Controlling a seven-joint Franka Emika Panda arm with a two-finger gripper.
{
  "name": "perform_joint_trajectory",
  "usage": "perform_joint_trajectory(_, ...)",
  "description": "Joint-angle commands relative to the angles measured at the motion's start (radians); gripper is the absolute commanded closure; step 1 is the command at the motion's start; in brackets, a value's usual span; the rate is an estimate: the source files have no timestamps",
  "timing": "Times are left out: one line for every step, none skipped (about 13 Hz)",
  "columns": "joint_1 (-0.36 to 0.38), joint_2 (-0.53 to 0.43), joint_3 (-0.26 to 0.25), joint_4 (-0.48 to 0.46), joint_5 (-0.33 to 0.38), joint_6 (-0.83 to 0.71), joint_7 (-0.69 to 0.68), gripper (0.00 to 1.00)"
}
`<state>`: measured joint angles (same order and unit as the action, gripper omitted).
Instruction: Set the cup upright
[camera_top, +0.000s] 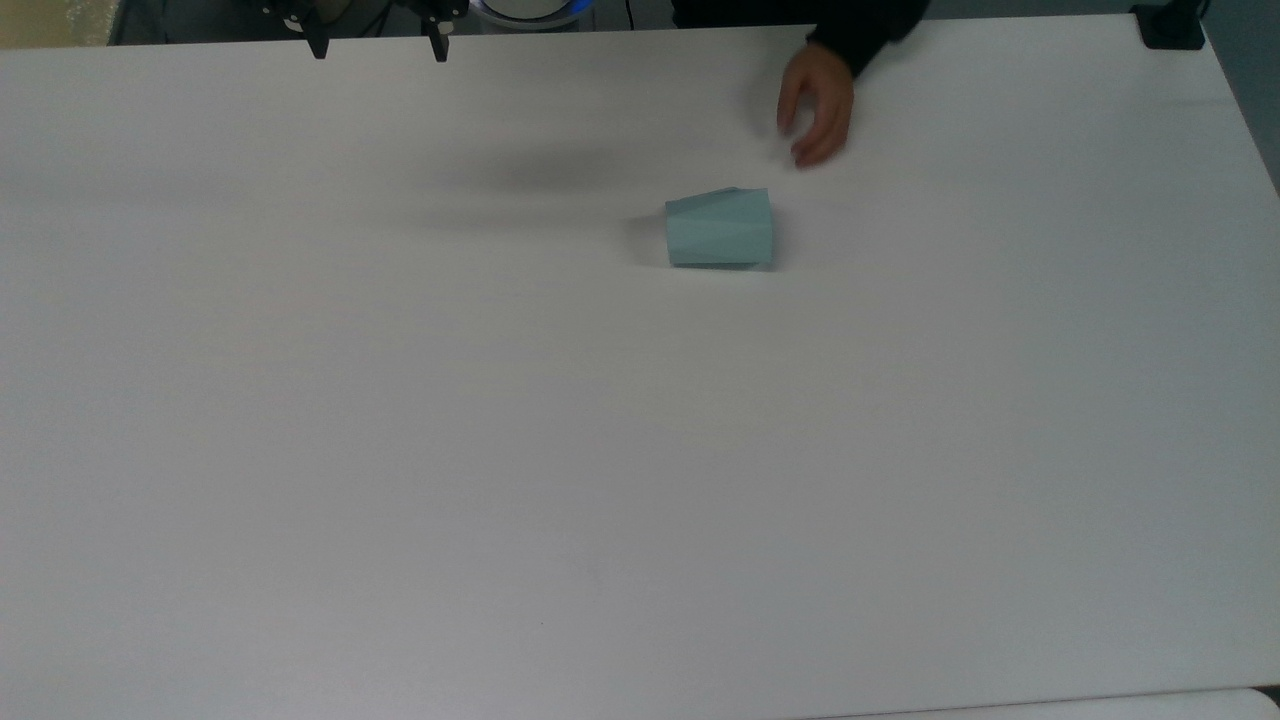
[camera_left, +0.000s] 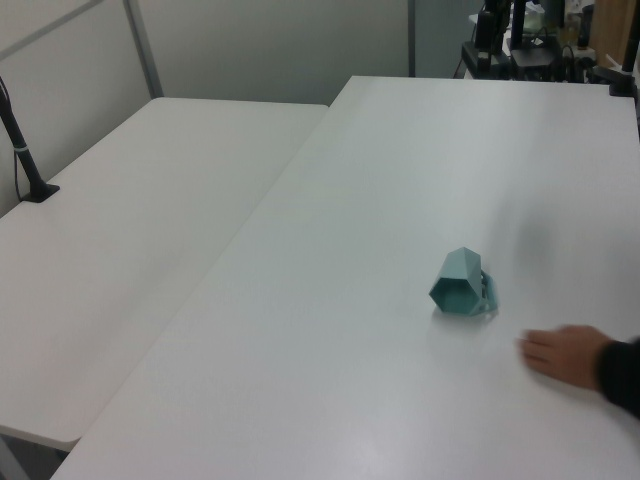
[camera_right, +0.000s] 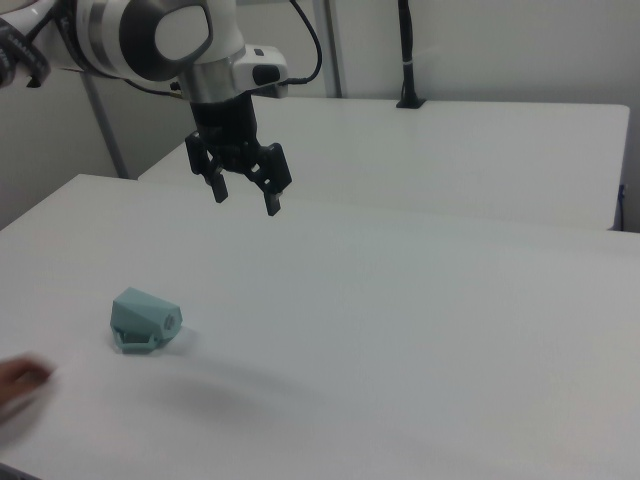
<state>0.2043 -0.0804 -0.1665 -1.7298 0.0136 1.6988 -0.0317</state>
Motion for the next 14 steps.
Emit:
perform_joint_trajectory(-0.022, -0.031, -0.004, 0.048, -0.056, -0.109, -0.078, 0.00)
perform_joint_trajectory(-0.023, -0.035, -0.008, 0.052, -0.035, -0.107, -0.082, 0.00)
perform_joint_trajectory(-0.025, -0.035, -0.008, 0.053, -0.035, -0.105, -0.076, 0.00)
perform_joint_trajectory(-0.029, -0.036, -0.011, 0.056, -0.034, -0.107, -0.083, 0.00)
perform_joint_trajectory(-0.032, -0.036, -0.011, 0.056, -0.034, -0.107, -0.079, 0.00)
perform_joint_trajectory(-0.034, -0.038, -0.011, 0.056, -0.035, -0.108, -0.083, 0.00)
perform_joint_trajectory(-0.034, -0.038, -0.011, 0.056, -0.035, -0.111, -0.083, 0.00)
perform_joint_trajectory(-0.034, -0.038, -0.011, 0.056, -0.034, -0.111, -0.076, 0.00)
perform_joint_trajectory(-0.034, -0.038, -0.011, 0.056, -0.035, -0.111, -0.071, 0.00)
perform_joint_trajectory(-0.031, -0.035, -0.011, 0.056, -0.035, -0.110, -0.071, 0.00)
perform_joint_trajectory(-0.020, -0.032, -0.010, 0.056, -0.035, -0.111, -0.064, 0.00)
perform_joint_trajectory(0.000, -0.035, -0.002, 0.056, -0.038, -0.119, -0.053, 0.00)
perform_joint_trajectory(0.030, -0.036, -0.002, 0.058, -0.050, -0.120, -0.028, 0.00)
perform_joint_trajectory(0.065, -0.036, -0.001, 0.059, -0.057, -0.116, 0.007, 0.00)
